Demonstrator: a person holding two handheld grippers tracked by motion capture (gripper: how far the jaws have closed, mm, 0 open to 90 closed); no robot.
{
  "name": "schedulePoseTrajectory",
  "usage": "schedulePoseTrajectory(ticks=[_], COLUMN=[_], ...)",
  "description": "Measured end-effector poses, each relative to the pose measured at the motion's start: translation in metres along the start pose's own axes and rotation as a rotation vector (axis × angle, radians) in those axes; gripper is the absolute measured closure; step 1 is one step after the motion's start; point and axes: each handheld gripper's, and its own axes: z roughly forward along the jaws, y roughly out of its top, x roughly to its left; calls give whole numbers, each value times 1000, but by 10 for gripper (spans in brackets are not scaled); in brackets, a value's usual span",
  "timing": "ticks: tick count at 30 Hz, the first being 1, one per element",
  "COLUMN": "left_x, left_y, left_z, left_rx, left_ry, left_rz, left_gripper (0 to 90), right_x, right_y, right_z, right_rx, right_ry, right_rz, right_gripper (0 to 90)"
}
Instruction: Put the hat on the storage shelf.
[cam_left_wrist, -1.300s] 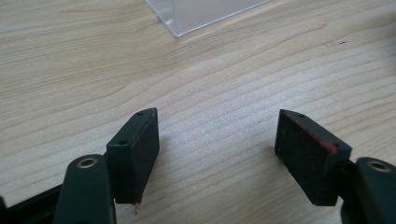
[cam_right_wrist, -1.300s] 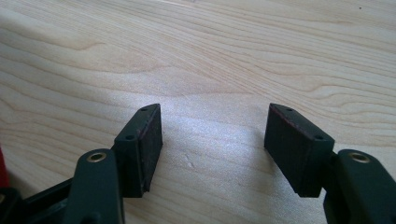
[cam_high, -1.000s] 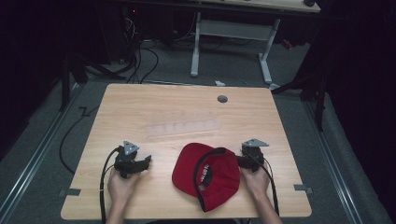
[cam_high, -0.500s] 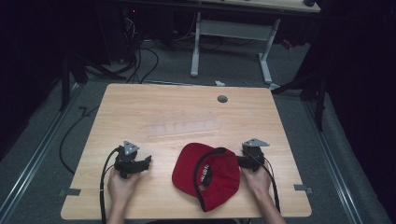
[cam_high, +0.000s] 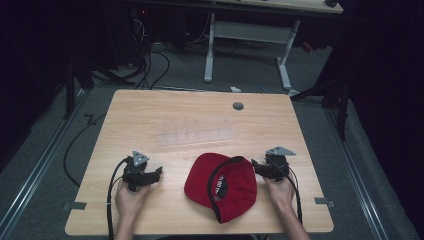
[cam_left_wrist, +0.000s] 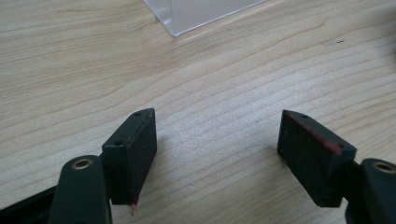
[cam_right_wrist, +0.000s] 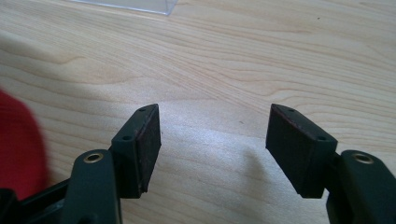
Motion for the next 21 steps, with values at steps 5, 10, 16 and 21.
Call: schedulePoseTrajectory(ticks=[5,10,16,21], left_x=[0,0,0,0], left_y=[0,0,0,0], left_z=[0,0,0,0], left_rx=[-1,-1,-1,-1], left_ry=[0,0,0,0], left_rz=[0,0,0,0], left_gripper=[287,287,287,287], right_x=[-5,-8,-8,1], right_y=[0,-2,-4,-4], right_z=[-8,-18,-30,-42], right_rx=[-22,-35,-58,-97], right_ry=[-9,0,41,114], right_rz=[14,23,24,4], right_gripper=[359,359,346,307])
